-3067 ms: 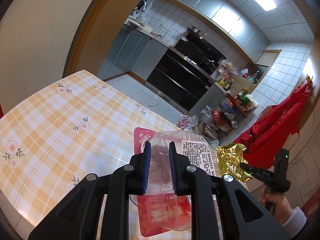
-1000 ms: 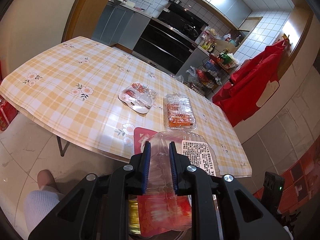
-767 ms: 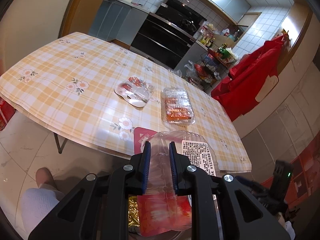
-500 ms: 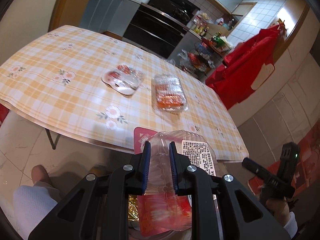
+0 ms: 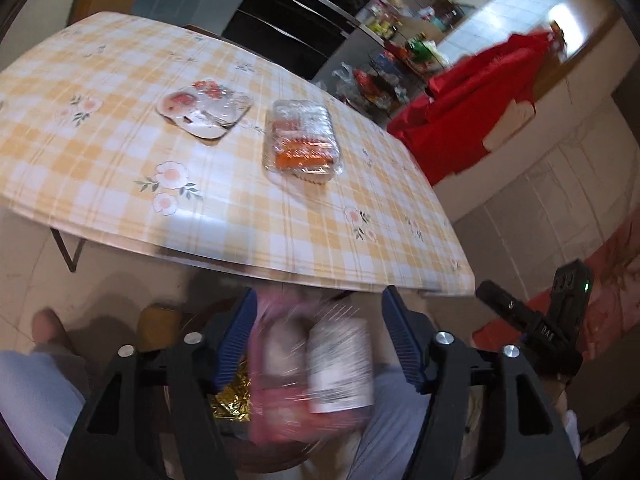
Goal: Collect trash
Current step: 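Lower the pink-labelled box over the bin and open the left tool, then grasp the white flower-printed tray with the left tool while the right grasps the clear box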
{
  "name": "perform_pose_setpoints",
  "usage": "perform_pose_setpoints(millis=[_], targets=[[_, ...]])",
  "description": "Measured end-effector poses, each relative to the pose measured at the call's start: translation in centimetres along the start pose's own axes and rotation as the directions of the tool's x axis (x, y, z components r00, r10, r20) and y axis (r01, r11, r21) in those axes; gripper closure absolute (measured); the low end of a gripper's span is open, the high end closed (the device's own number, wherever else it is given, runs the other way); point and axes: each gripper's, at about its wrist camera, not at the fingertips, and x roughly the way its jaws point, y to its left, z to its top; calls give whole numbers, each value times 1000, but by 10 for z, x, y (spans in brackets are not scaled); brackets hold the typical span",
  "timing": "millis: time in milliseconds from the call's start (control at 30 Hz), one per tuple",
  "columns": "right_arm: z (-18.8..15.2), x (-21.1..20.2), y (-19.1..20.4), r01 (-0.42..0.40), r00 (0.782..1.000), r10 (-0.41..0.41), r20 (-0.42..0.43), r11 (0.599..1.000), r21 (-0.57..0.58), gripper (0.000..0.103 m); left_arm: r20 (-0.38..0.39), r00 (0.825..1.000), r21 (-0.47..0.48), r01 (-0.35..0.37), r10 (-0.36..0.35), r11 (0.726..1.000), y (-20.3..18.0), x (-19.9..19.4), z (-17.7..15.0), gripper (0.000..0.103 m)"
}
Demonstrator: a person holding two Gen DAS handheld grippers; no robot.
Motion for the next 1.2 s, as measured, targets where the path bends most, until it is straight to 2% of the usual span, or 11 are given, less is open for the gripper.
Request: perform_pose_setpoints(millis=[267,533,633,833,1067,1200], targets=[[-6,10,2,-4,1000,4,-29,1000,-1,6,52,992,-12,-115,115,993,19,-11,6,35],[-6,18,2,6,999,-6,-47,1000,1,6,85,976,5,-203,202,979,35,-18,15,34],[-3,18,8,34,999,-35,-33,999,-40,6,99,967,28,-239,235,971,37,-19,19,34],[16,26,17,32,999,-33,-15,997,-76,6,136,945,109,-313,298,943,36,-19,32,33],[48,48,27,-1,1000,0,-8,994,-108,6,140,936,170,-344,323,923,40,-10,58,33],[77,73,33,-16,999,11,-35,991,-135,6,132,934,183,-351,331,918,48,3,80,33]])
